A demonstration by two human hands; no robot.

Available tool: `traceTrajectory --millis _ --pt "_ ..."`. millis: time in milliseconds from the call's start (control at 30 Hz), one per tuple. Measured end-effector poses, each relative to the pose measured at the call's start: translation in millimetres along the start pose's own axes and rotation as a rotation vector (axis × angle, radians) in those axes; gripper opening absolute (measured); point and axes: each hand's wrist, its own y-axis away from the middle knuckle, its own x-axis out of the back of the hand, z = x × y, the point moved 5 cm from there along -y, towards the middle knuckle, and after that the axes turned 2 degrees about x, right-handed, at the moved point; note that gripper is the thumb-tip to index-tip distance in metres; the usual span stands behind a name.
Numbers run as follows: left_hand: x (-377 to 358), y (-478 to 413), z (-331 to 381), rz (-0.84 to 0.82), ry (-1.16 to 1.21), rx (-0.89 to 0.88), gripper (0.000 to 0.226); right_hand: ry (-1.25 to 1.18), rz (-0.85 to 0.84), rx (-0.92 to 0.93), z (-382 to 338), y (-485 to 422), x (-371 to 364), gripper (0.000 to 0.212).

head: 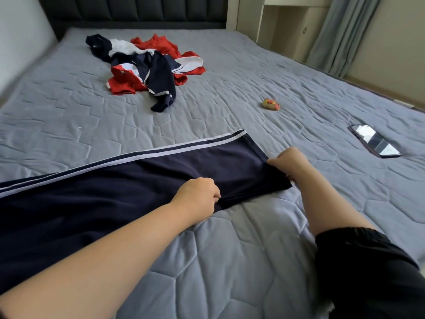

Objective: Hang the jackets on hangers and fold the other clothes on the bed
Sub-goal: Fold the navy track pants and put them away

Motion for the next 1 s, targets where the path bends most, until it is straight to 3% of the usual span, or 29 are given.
traceTrajectory --millis 100,200,333,467,567,633,833,933,1000 --pt "1 4 1 0.004 -0.030 -0.009 0.032 0.093 -0.096 -0.040 3 5 7 0.033" --pt "2 6 5 0.023 -0.085 -0.002 0.030 0.255 -0.006 -0.042 3 9 17 0.038" --pt "2 7 10 0.035 -0.109 0.014 0.030 0.106 -0.220 -0.116 8 16 0 0.054" --pt "-3 8 13 -0.016 -0.133 -0.060 0.034 -0.110 -0.298 -0.144 11 17 -5 0.033" --pt "1 7 11 0.004 -0.065 0.006 0.031 -0.352 -0.259 -0.154 9 16 0 0.021" --pt "6 5 10 0.063 -0.002 0.049 0.026 -0.384 -0.217 -0.137 9 13 4 0.020" --pt "17 10 13 0.174 0.144 -0.039 0.012 -0.143 -0.281 -0.140 11 17 17 0.013" --pt "8 9 6 0.032 0.120 -0.080 0.013 0.121 -0.352 -0.110 14 27 9 0.025" --pt "7 8 0 0.146 0.179 -0.119 0.023 0.125 -0.268 -0.049 9 25 4 0.038"
